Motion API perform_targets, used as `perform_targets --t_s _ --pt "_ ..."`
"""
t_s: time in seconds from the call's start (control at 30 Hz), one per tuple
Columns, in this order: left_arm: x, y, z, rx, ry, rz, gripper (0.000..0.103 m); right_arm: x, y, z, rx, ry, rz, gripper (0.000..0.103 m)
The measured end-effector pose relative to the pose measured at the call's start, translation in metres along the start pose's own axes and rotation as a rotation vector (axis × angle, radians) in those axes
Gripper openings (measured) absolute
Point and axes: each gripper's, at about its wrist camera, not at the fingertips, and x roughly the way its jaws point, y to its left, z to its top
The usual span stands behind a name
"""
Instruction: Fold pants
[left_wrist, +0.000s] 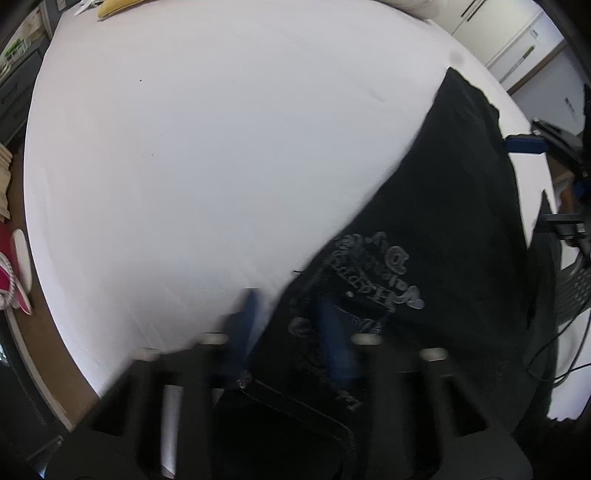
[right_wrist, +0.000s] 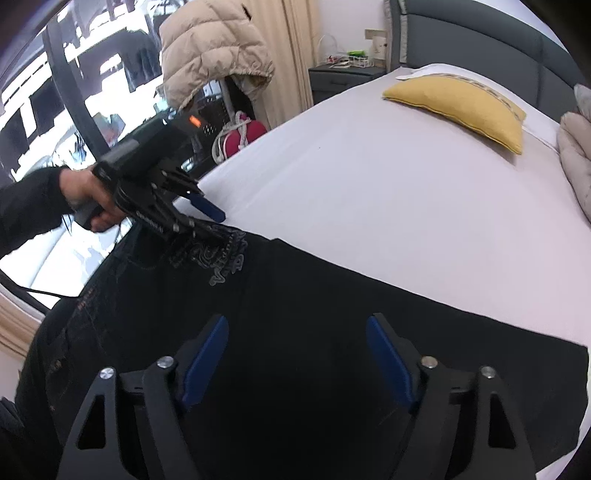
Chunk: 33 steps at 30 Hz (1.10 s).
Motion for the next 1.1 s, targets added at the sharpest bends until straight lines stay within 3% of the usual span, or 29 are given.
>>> perform_targets --t_s 0.13,0.43,0.63,0.7,0.77,0.93,1.1 --pt "-0.008 -0.015 -0.009 0.023 -0.068 0.062 0.009 0.011 0.003 0.009 -0.050 0.030 -0.018 0.074" --pt "-0.064 -0.091 -0.061 0.154 -0.281 0.235 0.008 0.042 0.015 0.035 -0.289 0.152 -0.072 0.059" --pt "-0.089 -0.118 -0.096 0.221 -0.381 0.309 0.008 0.063 0.010 0.053 -0.378 0.228 -0.061 0.056" --pt "-0.103 -0.116 -0.120 0.232 -0.395 0.314 0.008 0.071 0.010 0.057 -0.407 0.260 -0.059 0.056" --pt "-0.107 -0.118 -0.125 0.232 -0.399 0.303 0.008 0.078 0.009 0.059 -0.416 0.293 -0.044 0.055" --pt "-0.093 -0.127 -0.122 0.210 -0.376 0.266 0.008 0.090 0.002 0.064 -0.367 0.355 0.009 0.017" --pt "-0.095 -0.131 -0.123 0.191 -0.379 0.248 0.008 0.085 -0.003 0.062 -0.295 0.331 0.023 0.010"
